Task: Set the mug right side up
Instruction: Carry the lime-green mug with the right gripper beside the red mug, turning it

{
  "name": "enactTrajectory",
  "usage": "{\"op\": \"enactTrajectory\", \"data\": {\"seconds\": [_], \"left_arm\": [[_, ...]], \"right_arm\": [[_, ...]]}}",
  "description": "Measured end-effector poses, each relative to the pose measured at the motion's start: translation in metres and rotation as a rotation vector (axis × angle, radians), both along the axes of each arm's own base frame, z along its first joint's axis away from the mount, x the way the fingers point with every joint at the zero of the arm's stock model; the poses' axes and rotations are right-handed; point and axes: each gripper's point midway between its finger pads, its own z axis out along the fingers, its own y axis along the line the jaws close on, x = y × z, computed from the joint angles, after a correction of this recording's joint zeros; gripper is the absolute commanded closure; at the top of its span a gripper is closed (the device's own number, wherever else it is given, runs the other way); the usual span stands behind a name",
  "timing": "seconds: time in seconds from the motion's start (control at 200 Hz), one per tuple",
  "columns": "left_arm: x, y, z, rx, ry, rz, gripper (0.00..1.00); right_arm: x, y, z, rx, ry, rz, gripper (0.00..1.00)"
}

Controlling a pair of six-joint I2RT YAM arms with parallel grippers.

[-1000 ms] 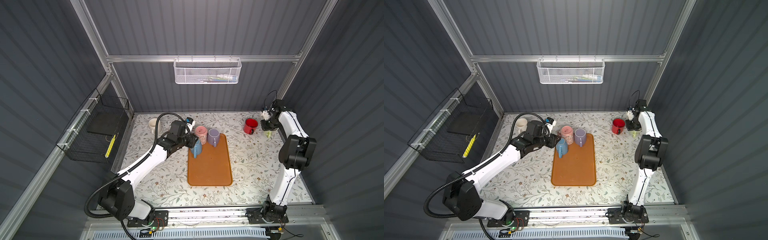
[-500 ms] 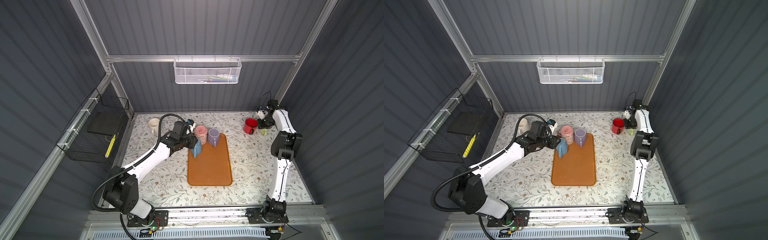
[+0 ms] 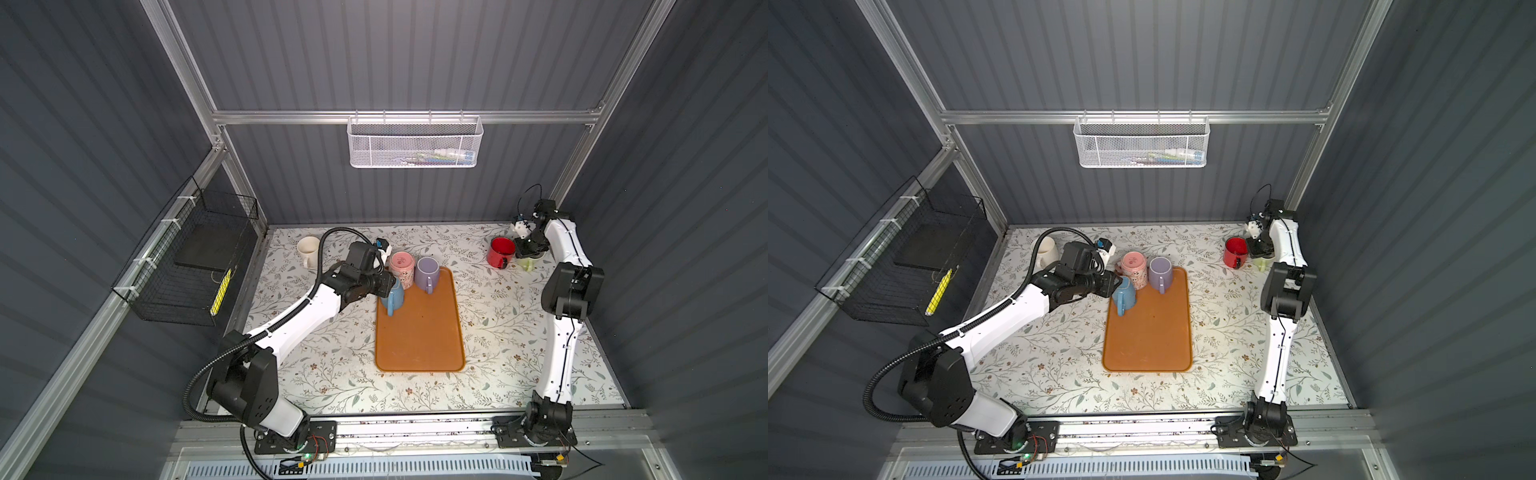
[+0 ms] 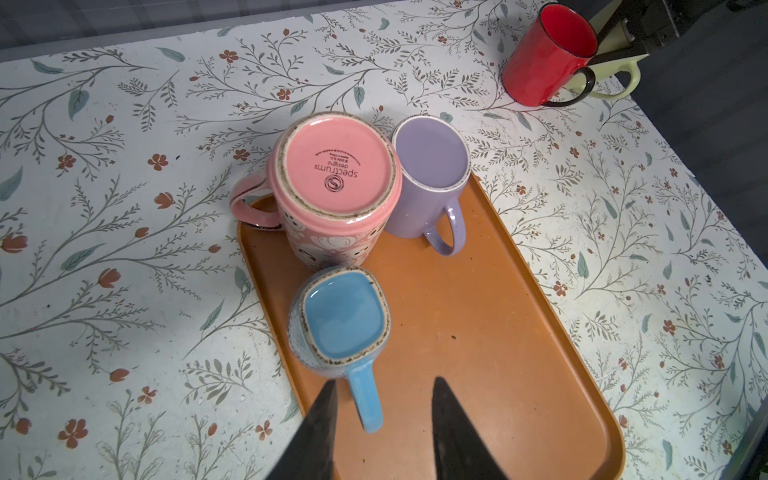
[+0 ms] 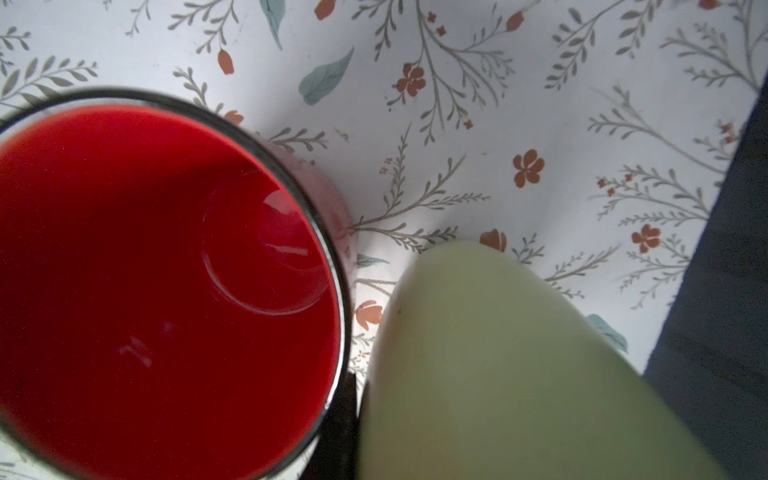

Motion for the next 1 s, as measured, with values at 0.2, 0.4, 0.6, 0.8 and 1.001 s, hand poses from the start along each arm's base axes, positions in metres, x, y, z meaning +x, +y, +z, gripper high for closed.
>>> {"op": "enactTrajectory", "data": {"seconds": [0.2, 0.4, 0.6, 0.8, 1.001], "left_arm": [[-0.0001, 0.0, -0.0001, 0.0, 0.001, 0.0, 0.62], [-0.0001, 0.0, -0.0001, 0.0, 0.0, 0.0, 0.62], [0.0, 0.0001, -0.0001, 0.0, 0.0, 0.0, 0.62], [0.0, 0.0001, -0.0001, 0.0, 0.0, 0.001, 0.62], [0.0, 0.0001, -0.0001, 0.001, 0.0, 0.001, 0.62]], "right_arm": [[0.0022, 0.0001, 0.0051, -0.004, -0.011, 0.003, 0.98], [0.0025, 0.0007, 0.0053, -0.01, -0.011, 0.005, 0.93], [0.0032, 0.0016, 0.0013, -0.02, -0.003, 0.011, 0.9], [0.0043, 0.0019, -0.0014, -0.027, 0.0, 0.019, 0.86], [0.0098, 0.0003, 0.0043, -0.037, -0.025, 0.022, 0.79]]}}
